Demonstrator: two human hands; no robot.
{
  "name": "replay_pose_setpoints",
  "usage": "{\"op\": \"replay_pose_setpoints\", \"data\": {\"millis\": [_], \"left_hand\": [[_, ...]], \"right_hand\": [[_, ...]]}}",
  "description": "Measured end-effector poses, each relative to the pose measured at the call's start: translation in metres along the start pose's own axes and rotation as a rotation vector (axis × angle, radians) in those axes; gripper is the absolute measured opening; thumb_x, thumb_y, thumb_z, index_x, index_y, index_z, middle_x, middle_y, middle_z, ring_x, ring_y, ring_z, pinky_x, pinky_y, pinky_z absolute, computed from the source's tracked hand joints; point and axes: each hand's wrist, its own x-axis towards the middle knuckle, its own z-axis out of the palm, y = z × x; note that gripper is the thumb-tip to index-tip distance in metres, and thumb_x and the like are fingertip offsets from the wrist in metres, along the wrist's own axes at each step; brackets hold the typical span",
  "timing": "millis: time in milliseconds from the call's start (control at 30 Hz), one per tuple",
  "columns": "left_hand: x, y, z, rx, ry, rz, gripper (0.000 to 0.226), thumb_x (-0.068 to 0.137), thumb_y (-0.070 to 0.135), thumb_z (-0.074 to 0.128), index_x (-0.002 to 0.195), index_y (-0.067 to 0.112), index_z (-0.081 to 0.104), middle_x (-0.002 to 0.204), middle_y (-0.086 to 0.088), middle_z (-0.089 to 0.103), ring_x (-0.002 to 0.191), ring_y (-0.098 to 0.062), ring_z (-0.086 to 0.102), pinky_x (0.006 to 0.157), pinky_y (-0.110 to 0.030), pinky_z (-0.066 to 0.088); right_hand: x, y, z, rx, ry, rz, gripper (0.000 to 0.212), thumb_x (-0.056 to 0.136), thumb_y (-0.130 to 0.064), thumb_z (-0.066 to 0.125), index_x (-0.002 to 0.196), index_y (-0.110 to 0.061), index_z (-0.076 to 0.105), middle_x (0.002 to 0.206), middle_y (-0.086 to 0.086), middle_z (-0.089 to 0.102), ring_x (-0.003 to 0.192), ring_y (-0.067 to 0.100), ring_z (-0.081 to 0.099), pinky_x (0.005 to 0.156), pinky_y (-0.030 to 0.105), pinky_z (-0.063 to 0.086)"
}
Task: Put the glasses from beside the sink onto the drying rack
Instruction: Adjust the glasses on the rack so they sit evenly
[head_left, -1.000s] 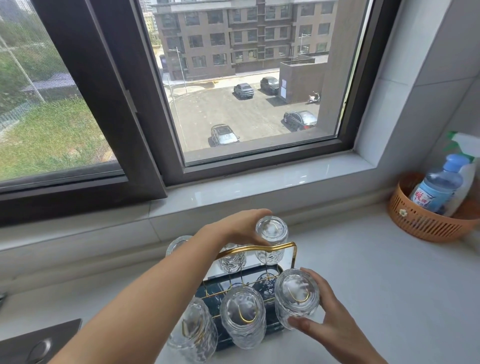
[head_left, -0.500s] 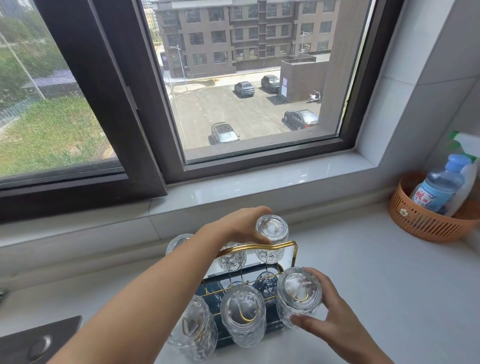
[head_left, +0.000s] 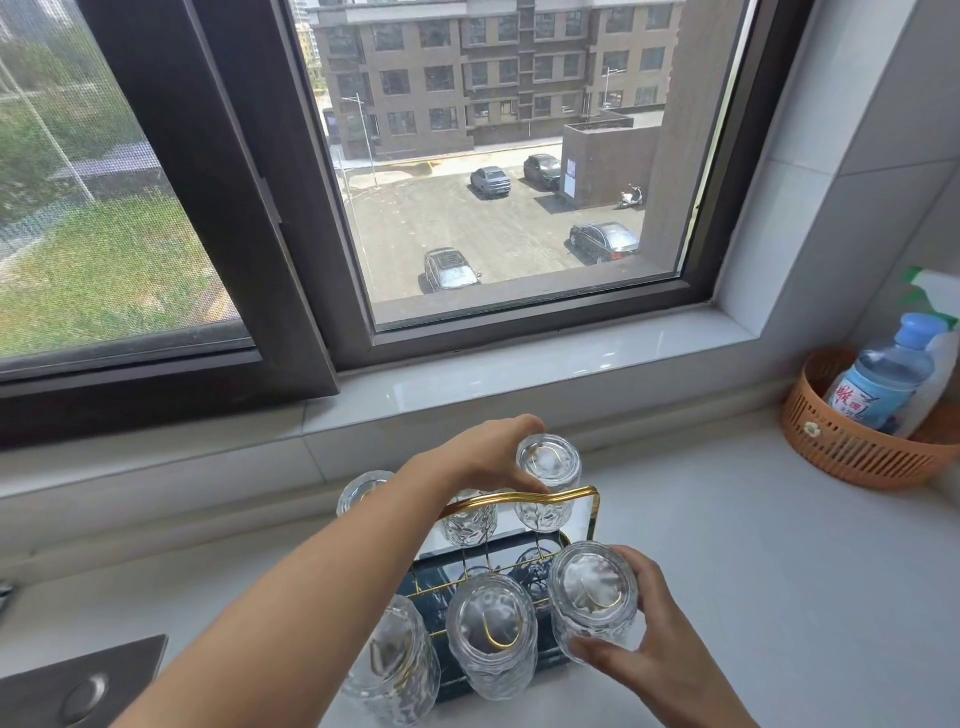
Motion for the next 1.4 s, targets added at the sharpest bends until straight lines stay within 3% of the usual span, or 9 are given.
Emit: {"op": "replay_pose_setpoints", "data": {"millis": [133, 233, 400, 600, 867, 1033, 1167, 1233, 1400], "left_hand": [[0.001, 0.001, 0.001, 0.002, 0.006, -0.001, 0.073, 0.070, 0.036, 0.073, 0.130, 0.020, 0.035, 0.139, -0.005, 0.047, 0.123, -0.024, 0.045, 0.103, -0.037, 0.038], [0.001, 0.000, 0.001, 0.012, 0.007, 0.001, 0.073, 0.070, 0.037, 0.073, 0.130, 0.020, 0.035, 0.139, -0.005, 0.047, 0.123, -0.024, 0.045, 0.103, -0.036, 0.037], [0.001, -0.001, 0.002, 0.018, 0.009, 0.008, 0.072, 0.070, 0.036, 0.073, 0.130, 0.019, 0.036, 0.138, -0.006, 0.047, 0.123, -0.024, 0.045, 0.102, -0.036, 0.037], [0.000, -0.001, 0.002, 0.011, 0.008, 0.013, 0.073, 0.070, 0.037, 0.072, 0.130, 0.019, 0.035, 0.139, -0.006, 0.047, 0.123, -0.024, 0.045, 0.103, -0.036, 0.037], [0.000, -0.001, 0.001, 0.000, -0.003, 0.012, 0.073, 0.071, 0.036, 0.072, 0.131, 0.020, 0.034, 0.140, -0.006, 0.046, 0.124, -0.024, 0.045, 0.102, -0.036, 0.036], [-0.003, -0.005, -0.005, -0.063, -0.040, 0.007, 0.082, 0.069, 0.036, 0.074, 0.135, 0.020, 0.028, 0.142, -0.005, 0.043, 0.126, -0.021, 0.042, 0.106, -0.034, 0.033], [-0.018, -0.025, -0.021, -0.123, -0.069, -0.034, 0.088, 0.066, 0.030, 0.076, 0.137, 0.025, 0.023, 0.145, -0.005, 0.038, 0.130, -0.019, 0.037, 0.110, -0.036, 0.033], [-0.031, -0.042, -0.028, -0.120, -0.091, -0.062, 0.093, 0.063, 0.029, 0.078, 0.137, 0.029, 0.022, 0.146, -0.005, 0.035, 0.131, -0.019, 0.035, 0.110, -0.036, 0.034], [-0.055, -0.063, -0.021, -0.049, -0.058, -0.109, 0.099, 0.054, 0.042, 0.082, 0.134, 0.029, 0.026, 0.145, 0.001, 0.037, 0.129, -0.016, 0.036, 0.106, -0.028, 0.029]], "right_hand": [[0.000, 0.000, -0.002, 0.000, -0.011, -0.004, 0.075, 0.057, -0.047, 0.081, 0.112, -0.055, 0.030, 0.122, -0.024, 0.049, 0.114, 0.001, 0.050, 0.090, 0.022, 0.036], [0.001, -0.001, -0.006, 0.006, -0.047, -0.010, 0.075, 0.054, -0.058, 0.076, 0.115, -0.056, 0.031, 0.122, -0.028, 0.050, 0.113, -0.009, 0.048, 0.087, 0.010, 0.037], [0.002, 0.004, -0.009, 0.023, -0.080, -0.015, 0.075, 0.059, -0.045, 0.078, 0.117, -0.056, 0.032, 0.119, -0.035, 0.051, 0.114, -0.012, 0.047, 0.091, 0.013, 0.035], [0.005, 0.007, -0.013, 0.022, -0.120, -0.023, 0.074, 0.061, -0.041, 0.076, 0.119, -0.053, 0.032, 0.120, -0.046, 0.043, 0.115, -0.016, 0.043, 0.086, -0.006, 0.031], [0.008, 0.010, -0.019, 0.067, -0.183, -0.021, 0.076, 0.060, -0.045, 0.076, 0.121, -0.055, 0.032, 0.124, -0.041, 0.044, 0.119, -0.013, 0.043, 0.089, -0.004, 0.032], [0.009, 0.009, -0.020, 0.069, -0.177, -0.031, 0.079, 0.056, -0.046, 0.078, 0.118, -0.060, 0.032, 0.123, -0.045, 0.043, 0.117, -0.017, 0.042, 0.092, 0.012, 0.036], [0.004, 0.004, -0.026, 0.036, -0.165, -0.030, 0.093, 0.051, -0.051, 0.083, 0.122, -0.063, 0.023, 0.127, -0.046, 0.037, 0.120, -0.021, 0.035, 0.094, 0.008, 0.033], [-0.001, 0.000, -0.032, 0.037, -0.089, -0.053, 0.094, 0.053, -0.045, 0.083, 0.125, -0.057, 0.024, 0.135, -0.034, 0.036, 0.124, -0.014, 0.035, 0.101, 0.013, 0.032], [-0.017, -0.024, -0.025, -0.028, 0.260, -0.274, 0.078, 0.060, -0.038, 0.082, 0.124, -0.048, 0.038, 0.132, -0.027, 0.045, 0.121, -0.008, 0.042, 0.097, -0.001, 0.030]]}}
